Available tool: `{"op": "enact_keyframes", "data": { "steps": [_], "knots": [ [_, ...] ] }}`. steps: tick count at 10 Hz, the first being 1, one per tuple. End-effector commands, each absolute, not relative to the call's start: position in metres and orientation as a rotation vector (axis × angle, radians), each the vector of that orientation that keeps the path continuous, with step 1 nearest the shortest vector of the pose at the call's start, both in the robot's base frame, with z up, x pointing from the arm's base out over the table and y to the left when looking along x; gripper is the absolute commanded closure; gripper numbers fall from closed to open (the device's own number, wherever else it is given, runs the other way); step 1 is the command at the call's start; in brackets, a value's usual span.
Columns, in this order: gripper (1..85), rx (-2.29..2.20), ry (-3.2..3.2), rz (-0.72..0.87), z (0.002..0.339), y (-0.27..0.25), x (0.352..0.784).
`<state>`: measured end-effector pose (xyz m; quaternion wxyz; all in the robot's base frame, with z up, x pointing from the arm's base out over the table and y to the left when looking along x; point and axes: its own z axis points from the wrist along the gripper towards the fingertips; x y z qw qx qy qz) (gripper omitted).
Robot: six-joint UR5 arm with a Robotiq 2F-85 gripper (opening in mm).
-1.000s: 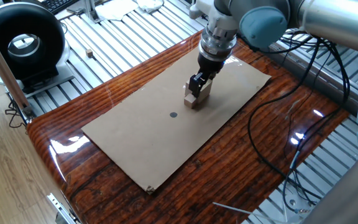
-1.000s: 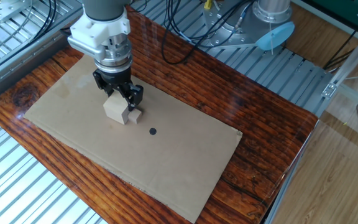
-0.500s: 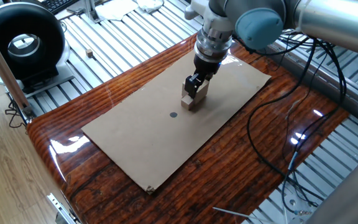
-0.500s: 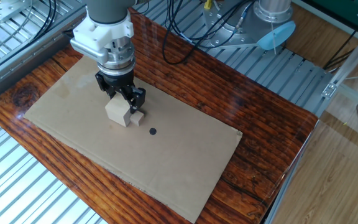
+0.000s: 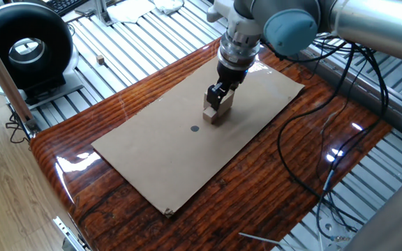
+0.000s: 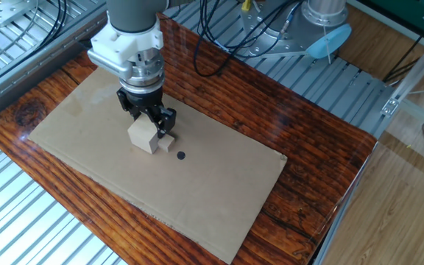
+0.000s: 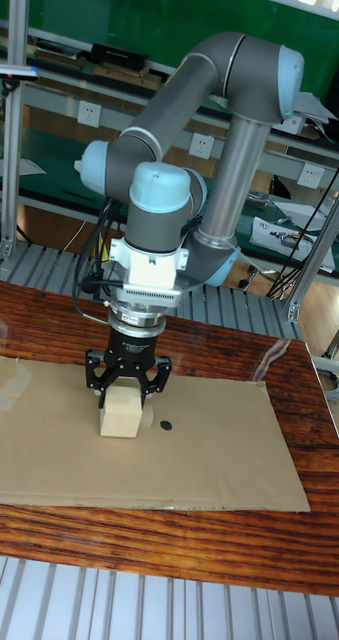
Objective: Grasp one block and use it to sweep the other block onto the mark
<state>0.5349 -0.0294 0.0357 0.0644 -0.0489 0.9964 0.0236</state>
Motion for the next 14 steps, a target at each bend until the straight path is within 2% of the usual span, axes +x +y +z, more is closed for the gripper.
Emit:
{"op": "enact_keyframes", "data": {
  "steps": [1,14],
  "knots": [
    [41.0,-0.104,2.998,0.088,0.034,-0.016,0.539],
    [41.0,-0.041,2.996,0.076,0.034,0.008,0.548]
  ]
}}
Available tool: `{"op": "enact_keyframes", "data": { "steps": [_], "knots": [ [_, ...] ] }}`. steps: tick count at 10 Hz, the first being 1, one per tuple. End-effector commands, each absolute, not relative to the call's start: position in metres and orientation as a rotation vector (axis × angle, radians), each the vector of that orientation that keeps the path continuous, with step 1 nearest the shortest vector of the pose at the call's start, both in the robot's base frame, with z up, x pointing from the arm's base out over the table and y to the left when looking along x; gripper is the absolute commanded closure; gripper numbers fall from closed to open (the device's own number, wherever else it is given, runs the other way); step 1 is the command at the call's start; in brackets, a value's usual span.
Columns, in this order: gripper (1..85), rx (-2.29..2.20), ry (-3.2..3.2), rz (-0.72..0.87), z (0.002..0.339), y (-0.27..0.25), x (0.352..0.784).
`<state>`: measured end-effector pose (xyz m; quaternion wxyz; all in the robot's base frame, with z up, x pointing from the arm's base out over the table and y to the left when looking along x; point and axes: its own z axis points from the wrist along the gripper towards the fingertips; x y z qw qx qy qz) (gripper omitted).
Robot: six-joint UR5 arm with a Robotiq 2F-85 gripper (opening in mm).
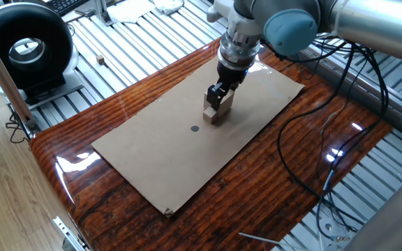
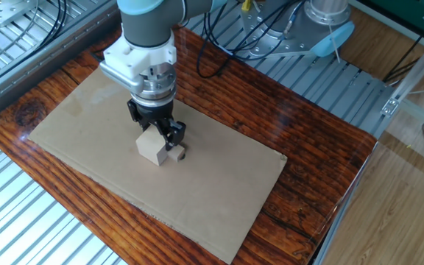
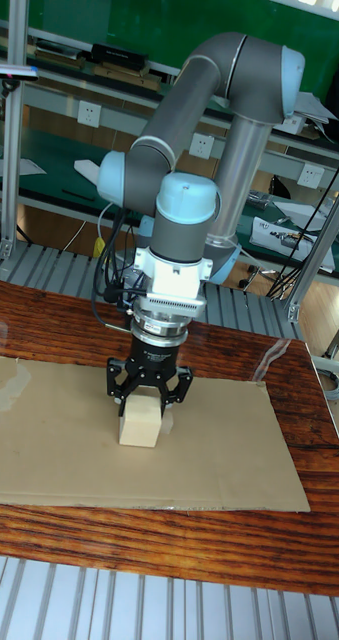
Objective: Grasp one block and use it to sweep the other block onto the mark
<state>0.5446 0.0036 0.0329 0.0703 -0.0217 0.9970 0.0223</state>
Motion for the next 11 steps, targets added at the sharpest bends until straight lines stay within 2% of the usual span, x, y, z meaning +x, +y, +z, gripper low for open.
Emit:
{"op": "enact_keyframes", "data": {
  "steps": [1,6,7,8,11],
  "knots": [
    [41.0,-0.037,2.996,0.074,0.0344,0.0104,0.5481],
    [41.0,-0.037,2.997,0.063,0.0331,0.0133,0.5501],
    [38.7,-0.056,2.995,0.052,0.0310,0.0117,0.5510],
    [27.3,-0.072,2.990,0.055,0.0305,0.0124,0.5524],
    [27.0,-0.104,2.984,0.023,0.0306,0.0064,0.5545]
  ]
}}
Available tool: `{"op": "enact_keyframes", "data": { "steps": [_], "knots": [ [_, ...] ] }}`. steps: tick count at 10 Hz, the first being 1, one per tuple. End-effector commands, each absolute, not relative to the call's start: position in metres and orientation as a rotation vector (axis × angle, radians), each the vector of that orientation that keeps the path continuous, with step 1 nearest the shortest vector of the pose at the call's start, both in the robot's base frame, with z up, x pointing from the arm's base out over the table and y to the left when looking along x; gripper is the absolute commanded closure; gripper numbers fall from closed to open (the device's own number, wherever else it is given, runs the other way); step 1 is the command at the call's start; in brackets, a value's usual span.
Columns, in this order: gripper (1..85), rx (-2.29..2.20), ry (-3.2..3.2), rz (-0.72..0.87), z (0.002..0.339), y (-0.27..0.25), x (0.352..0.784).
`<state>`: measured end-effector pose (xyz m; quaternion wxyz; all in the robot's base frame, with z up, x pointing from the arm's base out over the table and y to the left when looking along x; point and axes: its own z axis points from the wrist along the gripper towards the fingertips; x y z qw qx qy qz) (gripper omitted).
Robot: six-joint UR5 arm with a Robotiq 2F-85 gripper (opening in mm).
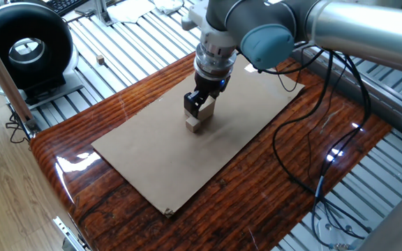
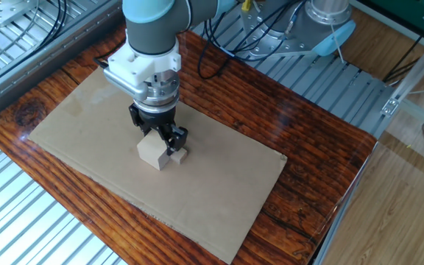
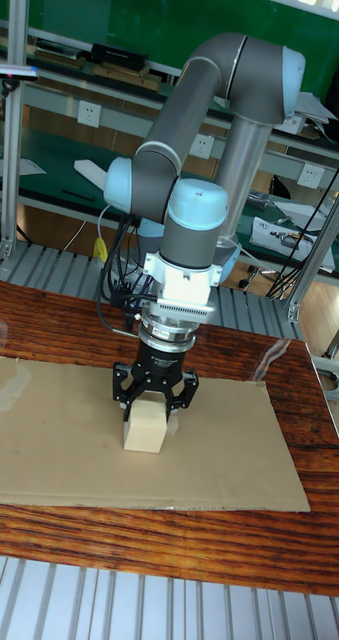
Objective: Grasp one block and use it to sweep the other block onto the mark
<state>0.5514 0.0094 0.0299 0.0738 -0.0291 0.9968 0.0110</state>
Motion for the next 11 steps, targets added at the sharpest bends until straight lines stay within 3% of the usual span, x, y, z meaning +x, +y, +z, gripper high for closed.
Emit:
{"op": "enact_keyframes", "data": {
  "steps": [1,3,5,7,11],
  "knots": [
    [26.7,-0.114,2.982,0.004,0.032,0.003,0.555],
    [21.7,-0.121,2.987,0.001,0.036,0.002,0.553],
    [9.0,-0.133,2.979,0.055,0.038,0.009,0.555],
    [2.0,-0.144,2.973,0.085,0.041,0.012,0.557],
    [0.7,-0.157,2.961,0.128,0.046,0.015,0.561]
  ]
}}
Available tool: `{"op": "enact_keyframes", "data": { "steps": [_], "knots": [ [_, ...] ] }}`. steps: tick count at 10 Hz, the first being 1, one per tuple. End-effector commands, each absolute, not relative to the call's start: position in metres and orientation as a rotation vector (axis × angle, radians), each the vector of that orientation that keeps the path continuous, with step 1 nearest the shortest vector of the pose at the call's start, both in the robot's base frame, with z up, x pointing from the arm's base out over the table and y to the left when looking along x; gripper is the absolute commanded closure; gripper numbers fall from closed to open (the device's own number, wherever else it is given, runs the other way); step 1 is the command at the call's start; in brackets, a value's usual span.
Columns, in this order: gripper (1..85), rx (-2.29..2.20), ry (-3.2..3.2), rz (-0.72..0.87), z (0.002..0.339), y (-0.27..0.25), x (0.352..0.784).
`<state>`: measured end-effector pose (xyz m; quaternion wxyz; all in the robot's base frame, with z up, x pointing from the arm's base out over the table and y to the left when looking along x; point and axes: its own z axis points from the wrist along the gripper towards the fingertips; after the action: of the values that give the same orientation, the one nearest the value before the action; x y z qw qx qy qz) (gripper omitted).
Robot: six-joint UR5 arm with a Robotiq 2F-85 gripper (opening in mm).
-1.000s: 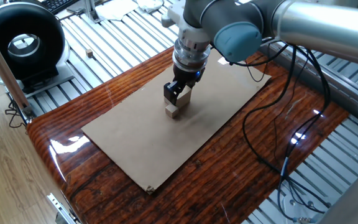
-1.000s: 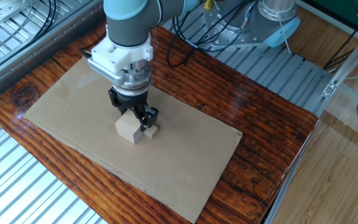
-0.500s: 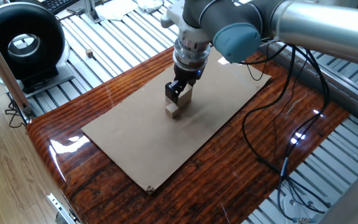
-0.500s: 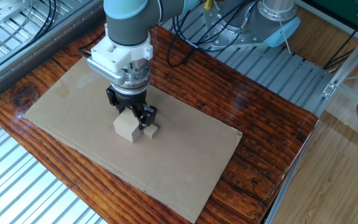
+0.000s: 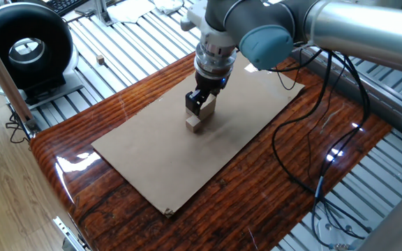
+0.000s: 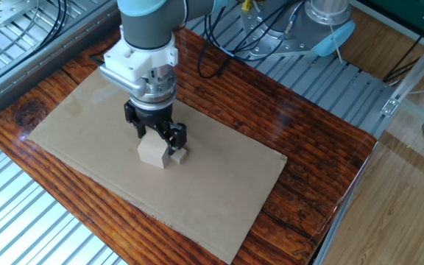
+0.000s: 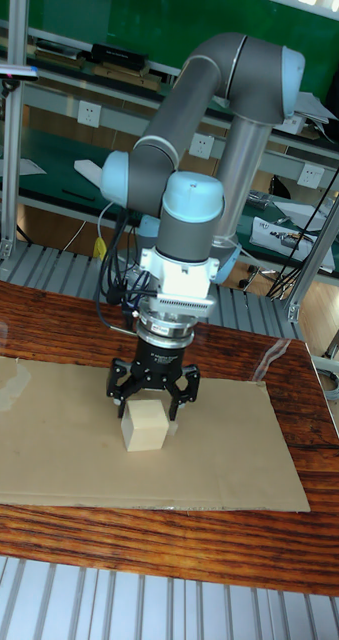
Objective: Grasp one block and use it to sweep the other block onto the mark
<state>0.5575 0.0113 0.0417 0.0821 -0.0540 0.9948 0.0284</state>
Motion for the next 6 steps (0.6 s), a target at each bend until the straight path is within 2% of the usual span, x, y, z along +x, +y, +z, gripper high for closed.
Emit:
{"op": "enact_keyframes", "data": {
  "steps": [1,4,5,6],
  "knots": [
    [0.7,-0.160,2.965,0.133,0.049,0.014,0.560],
    [1.0,-0.229,2.975,0.107,0.069,-0.008,0.568],
    [9.3,-0.226,2.985,0.148,0.077,-0.010,0.569],
    [14.0,-0.233,2.991,0.158,0.083,-0.015,0.571]
  ]
}}
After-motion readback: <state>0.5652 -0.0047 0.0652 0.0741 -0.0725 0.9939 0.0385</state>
